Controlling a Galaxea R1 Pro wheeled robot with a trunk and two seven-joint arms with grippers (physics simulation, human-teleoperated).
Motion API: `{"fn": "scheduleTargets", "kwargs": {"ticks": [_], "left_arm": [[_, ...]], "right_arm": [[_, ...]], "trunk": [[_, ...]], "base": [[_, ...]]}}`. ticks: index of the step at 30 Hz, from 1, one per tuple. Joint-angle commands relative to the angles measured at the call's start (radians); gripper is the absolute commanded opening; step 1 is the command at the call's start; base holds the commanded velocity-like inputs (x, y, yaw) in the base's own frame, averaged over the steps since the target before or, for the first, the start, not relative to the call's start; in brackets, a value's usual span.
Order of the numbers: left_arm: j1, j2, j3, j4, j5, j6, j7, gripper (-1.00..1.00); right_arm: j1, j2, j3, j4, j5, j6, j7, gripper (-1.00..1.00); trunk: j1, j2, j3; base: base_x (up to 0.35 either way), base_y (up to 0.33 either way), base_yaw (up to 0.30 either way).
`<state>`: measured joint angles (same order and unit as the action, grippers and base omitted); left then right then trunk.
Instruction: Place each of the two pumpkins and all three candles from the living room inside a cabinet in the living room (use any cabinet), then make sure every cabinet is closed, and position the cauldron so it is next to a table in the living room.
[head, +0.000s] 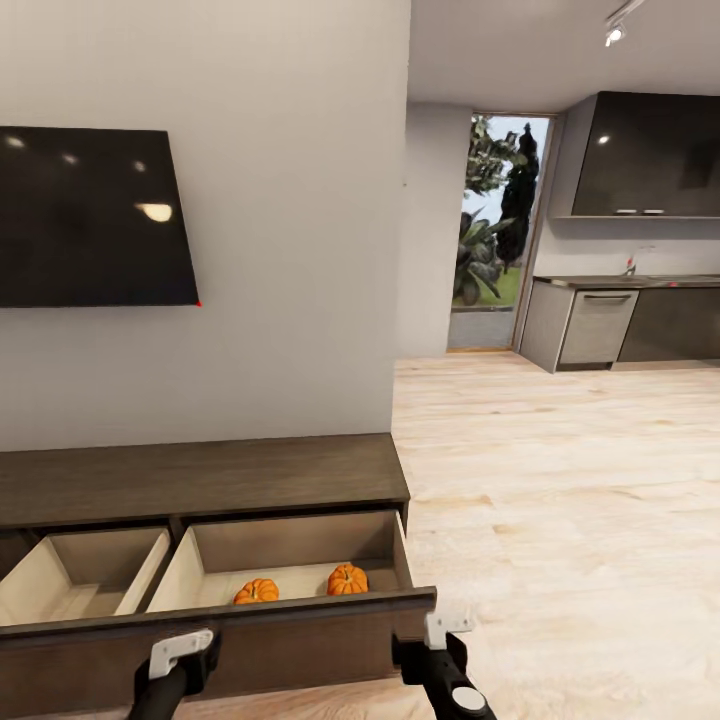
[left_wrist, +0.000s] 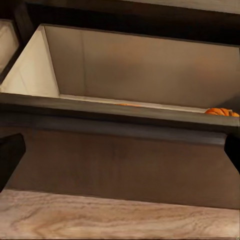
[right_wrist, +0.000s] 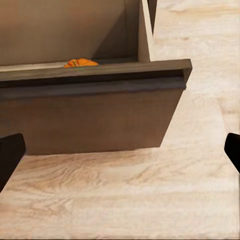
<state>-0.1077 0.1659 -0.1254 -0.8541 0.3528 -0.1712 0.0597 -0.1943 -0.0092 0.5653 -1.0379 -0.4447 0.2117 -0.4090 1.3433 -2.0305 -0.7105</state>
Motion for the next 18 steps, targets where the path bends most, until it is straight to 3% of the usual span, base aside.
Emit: {"fn": "scheduleTargets", "kwargs": {"ticks": [1,6,12,18], "left_arm": [[-0.001,0.001,-0.006,0.022,0.009,-0.014,0.006,1.00],[-0.001,-0.001,-0.007,0.086,0.009,-0.074,0.006,1.00],[-0.007,-0.004,-0.011,0.195,0.009,-0.117,0.008,1.00],[-0.011,-0.010,-0.015,0.220,0.007,-0.147,0.008,1.00]], "right_arm": [[-0.001,0.003,0.007,0.018,-0.005,0.004,-0.008,1.00],[-0.005,0.028,0.017,0.120,0.012,-0.069,-0.008,1.00],[-0.015,0.081,0.027,0.263,0.075,-0.123,-0.007,1.00],[-0.018,0.093,0.028,0.298,0.087,-0.161,-0.007,1.00]], "trunk": [[0.000,-0.001,-0.001],[0.000,-0.001,-0.001],[0.000,-0.001,-0.001],[0.000,-0.001,-0.001]], "base": [[0.000,0.000,0.000],[0.000,0.000,0.000],[0.000,0.000,0.000],[0.000,0.000,0.000]]}}
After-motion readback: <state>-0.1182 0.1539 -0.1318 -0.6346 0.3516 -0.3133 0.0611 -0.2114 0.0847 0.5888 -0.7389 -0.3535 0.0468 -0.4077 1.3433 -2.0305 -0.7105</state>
